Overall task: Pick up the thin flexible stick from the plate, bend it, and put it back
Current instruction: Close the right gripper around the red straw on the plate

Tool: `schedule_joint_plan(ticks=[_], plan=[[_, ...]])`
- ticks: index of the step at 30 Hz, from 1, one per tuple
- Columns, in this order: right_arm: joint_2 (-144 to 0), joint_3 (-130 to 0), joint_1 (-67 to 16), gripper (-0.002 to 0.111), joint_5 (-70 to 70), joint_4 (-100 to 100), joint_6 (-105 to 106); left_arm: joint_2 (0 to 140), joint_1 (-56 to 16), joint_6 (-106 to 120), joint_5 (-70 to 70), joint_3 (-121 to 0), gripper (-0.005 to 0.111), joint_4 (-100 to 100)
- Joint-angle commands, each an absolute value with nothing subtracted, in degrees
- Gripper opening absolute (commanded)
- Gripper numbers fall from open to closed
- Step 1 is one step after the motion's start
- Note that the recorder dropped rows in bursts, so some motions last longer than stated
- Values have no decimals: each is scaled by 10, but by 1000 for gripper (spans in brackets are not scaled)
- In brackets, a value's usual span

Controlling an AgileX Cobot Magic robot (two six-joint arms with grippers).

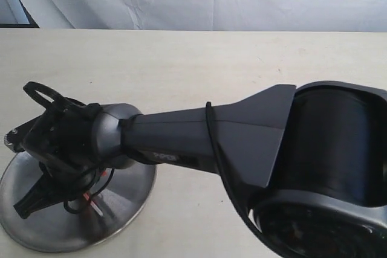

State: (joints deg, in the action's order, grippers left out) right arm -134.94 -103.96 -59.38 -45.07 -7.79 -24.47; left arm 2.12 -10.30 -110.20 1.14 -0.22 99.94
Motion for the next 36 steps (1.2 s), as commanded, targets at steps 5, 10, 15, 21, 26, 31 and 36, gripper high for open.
schedule_joint_plan(ticks=[5,10,15,21,26,31,36], plan=[[-1304,-1032,-594,-1,-484,-92,-239,20,-104,-1103,15,0,0,999],[-1290,-1032,-594,-1,-493,-109,-239,20,-104,-1103,14,0,0,999],[-1288,-1032,-593,-1,-497,-113,-239,20,-104,-1103,14,0,0,999],[-1288,-1031,-593,-1,-490,-111,-239,20,-104,-1103,14,0,0,999],[-1288,-1031,-593,-1,-479,-112,-239,20,-104,-1103,14,0,0,999],[-1295,-1031,-593,-1,-479,-143,-239,20,-104,-1103,14,0,0,999],[-1303,-1031,-593,0,-482,-114,-239,20,-104,-1103,14,0,0,999]])
